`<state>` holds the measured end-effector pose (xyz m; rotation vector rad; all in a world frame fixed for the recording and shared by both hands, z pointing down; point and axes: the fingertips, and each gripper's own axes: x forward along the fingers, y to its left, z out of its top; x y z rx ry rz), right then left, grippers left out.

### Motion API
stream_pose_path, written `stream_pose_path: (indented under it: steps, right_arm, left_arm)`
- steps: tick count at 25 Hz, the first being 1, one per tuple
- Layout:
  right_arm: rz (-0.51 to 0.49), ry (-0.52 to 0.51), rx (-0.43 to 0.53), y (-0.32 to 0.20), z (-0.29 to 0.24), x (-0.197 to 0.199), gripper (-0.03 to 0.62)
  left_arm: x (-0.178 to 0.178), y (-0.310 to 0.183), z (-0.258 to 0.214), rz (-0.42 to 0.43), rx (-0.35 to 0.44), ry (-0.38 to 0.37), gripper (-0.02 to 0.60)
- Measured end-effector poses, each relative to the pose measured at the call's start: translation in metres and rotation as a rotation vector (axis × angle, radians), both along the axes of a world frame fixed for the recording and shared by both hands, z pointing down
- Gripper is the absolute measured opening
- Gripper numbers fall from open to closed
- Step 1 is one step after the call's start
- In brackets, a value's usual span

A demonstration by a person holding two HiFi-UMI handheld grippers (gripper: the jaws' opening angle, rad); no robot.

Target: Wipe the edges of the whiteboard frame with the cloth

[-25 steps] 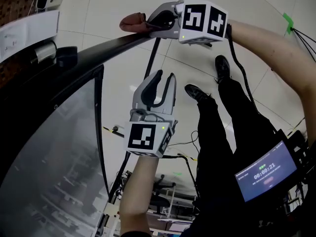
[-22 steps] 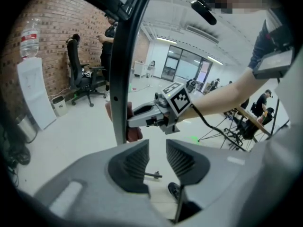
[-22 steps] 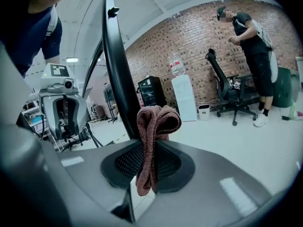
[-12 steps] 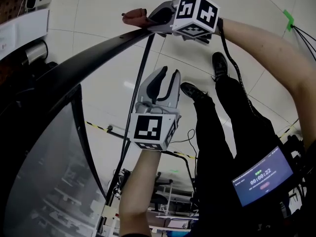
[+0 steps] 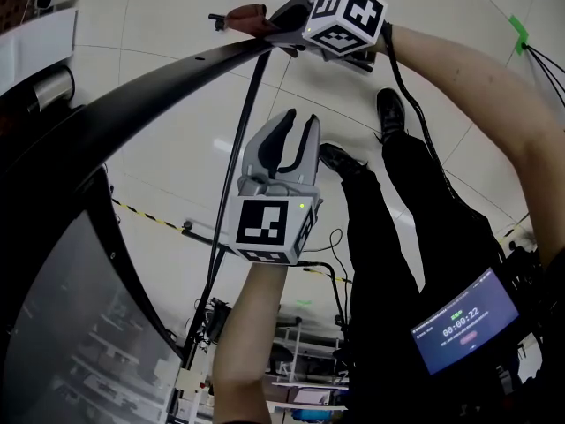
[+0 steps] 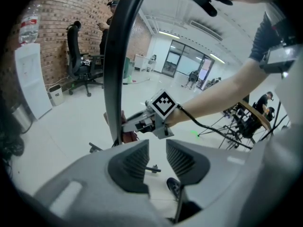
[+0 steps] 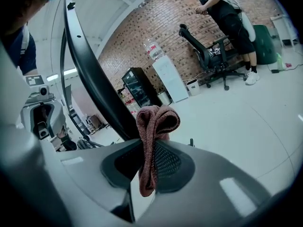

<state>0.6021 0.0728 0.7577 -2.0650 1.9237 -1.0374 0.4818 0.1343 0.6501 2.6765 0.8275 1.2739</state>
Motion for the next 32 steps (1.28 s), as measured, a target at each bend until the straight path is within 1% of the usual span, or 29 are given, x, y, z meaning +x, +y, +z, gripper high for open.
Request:
stream_pose_path:
  steps: [3, 5, 9, 11, 14, 16, 19, 22, 25, 27, 29, 32]
  right_arm:
    - [0.015, 0.008, -0.032, 0.011, 0.006, 0.0, 0.055]
    - [0.007, 0.021, -0.085, 0.025, 0.012, -0.006, 0.055]
    - [-0.048, 0.075, -0.198, 0.048, 0.023, -0.041, 0.055]
    - [-0.051, 0.108, -0.241, 0.046, 0.023, -0.061, 0.055]
    - [-0.07, 0.139, -0.285, 0.035, 0.026, -0.084, 0.055]
    - [-0.059, 0.153, -0.305, 0.029, 0.027, -0.09, 0.055]
    - [0.023, 0.189, -0.328, 0.019, 0.024, -0.087, 0.055]
    - [0.081, 0.273, -0.356, 0.01, 0.023, -0.071, 0.055]
    - [0.114, 0.318, -0.377, 0.002, 0.026, -0.051, 0.055]
    - [0.089, 0.358, -0.407, -0.007, 0.025, -0.049, 0.055]
    - [0.034, 0.413, -0.456, -0.018, 0.024, -0.062, 0.055]
    - [-0.013, 0.474, -0.516, -0.034, 0.025, -0.073, 0.055]
  left_arm:
    - [-0.001, -0.004, 0.013, -0.027, 0.02, -0.03, 0.112]
    - [0.001, -0.007, 0.021, -0.066, 0.017, -0.063, 0.112]
    - [-0.001, -0.02, 0.04, -0.167, 0.005, -0.107, 0.112]
    - [-0.007, -0.026, 0.049, -0.211, -0.003, -0.127, 0.11]
    - [-0.016, -0.027, 0.052, -0.275, -0.035, -0.152, 0.106]
    - [-0.022, -0.023, 0.048, -0.307, -0.053, -0.15, 0.106]
    - [-0.037, -0.024, 0.039, -0.338, -0.067, -0.136, 0.104]
    - [-0.047, -0.024, 0.039, -0.361, -0.083, -0.124, 0.103]
    - [-0.055, -0.022, 0.045, -0.383, -0.103, -0.113, 0.103]
    - [-0.069, -0.024, 0.046, -0.389, -0.124, -0.104, 0.101]
    - [-0.098, -0.032, 0.04, -0.381, -0.145, -0.1, 0.1]
    - [-0.134, -0.051, 0.028, -0.375, -0.144, -0.082, 0.1]
